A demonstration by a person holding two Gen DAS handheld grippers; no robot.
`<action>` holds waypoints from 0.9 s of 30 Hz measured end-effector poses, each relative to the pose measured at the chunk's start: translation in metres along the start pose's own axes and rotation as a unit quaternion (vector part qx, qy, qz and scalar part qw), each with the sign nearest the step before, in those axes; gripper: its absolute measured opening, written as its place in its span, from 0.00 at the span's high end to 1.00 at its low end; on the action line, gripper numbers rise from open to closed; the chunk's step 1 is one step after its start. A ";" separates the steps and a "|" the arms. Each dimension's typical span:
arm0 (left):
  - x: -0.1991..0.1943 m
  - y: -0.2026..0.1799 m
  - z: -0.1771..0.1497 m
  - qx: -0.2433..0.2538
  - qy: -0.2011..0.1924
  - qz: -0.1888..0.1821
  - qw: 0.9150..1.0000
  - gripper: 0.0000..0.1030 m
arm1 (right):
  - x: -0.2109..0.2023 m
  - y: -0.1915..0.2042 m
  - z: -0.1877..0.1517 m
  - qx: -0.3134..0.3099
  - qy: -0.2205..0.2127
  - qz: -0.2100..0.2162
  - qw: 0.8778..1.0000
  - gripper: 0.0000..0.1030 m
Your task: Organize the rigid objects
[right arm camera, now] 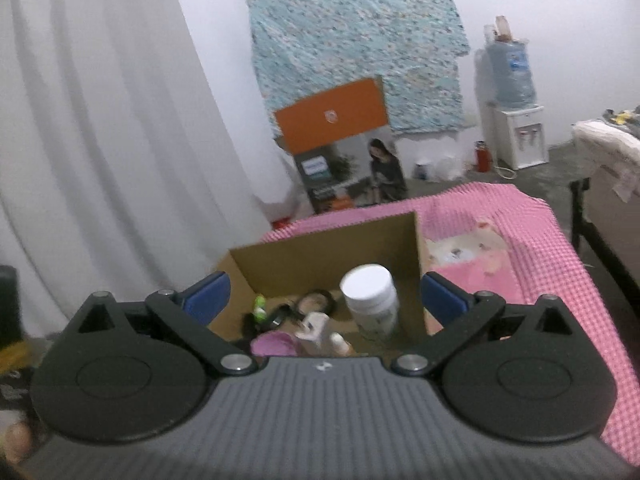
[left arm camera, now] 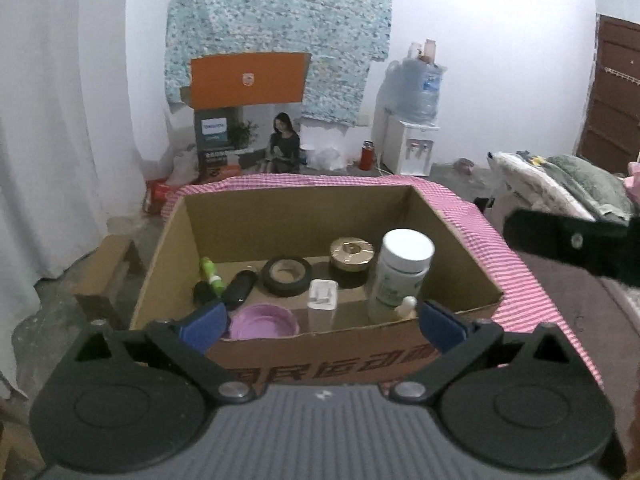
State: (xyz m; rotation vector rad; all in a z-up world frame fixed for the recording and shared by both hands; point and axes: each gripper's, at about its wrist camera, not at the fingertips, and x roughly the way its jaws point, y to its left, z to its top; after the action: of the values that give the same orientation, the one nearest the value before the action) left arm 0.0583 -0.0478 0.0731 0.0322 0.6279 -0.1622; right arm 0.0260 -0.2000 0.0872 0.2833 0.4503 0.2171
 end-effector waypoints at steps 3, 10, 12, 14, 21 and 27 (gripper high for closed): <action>0.002 0.005 -0.004 0.002 0.001 0.033 0.999 0.00 | 0.006 0.005 -0.009 -0.014 0.012 -0.027 0.999 0.01; 0.004 0.028 -0.006 -0.034 0.019 0.064 0.997 0.00 | 0.034 0.011 -0.020 -0.033 0.040 -0.058 0.997 0.01; 0.004 0.033 -0.007 -0.040 0.025 0.065 0.997 0.00 | 0.045 0.015 -0.025 -0.041 0.054 -0.071 0.995 0.01; 0.005 0.039 -0.007 -0.048 0.034 0.059 0.997 0.00 | 0.056 0.018 -0.029 -0.048 0.069 -0.080 0.993 0.01; 0.006 0.045 -0.013 -0.050 0.045 0.065 0.996 0.00 | 0.083 0.027 -0.036 -0.058 0.105 -0.080 0.990 0.01; 0.009 0.048 -0.014 -0.050 0.051 0.066 0.995 0.00 | 0.092 0.029 -0.039 -0.058 0.117 -0.083 0.988 0.01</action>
State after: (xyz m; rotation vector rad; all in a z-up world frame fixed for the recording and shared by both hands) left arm 0.0649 -0.0005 0.0558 -0.0147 0.7320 -0.0008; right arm 0.0854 -0.1397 0.0262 0.1057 0.6888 0.1123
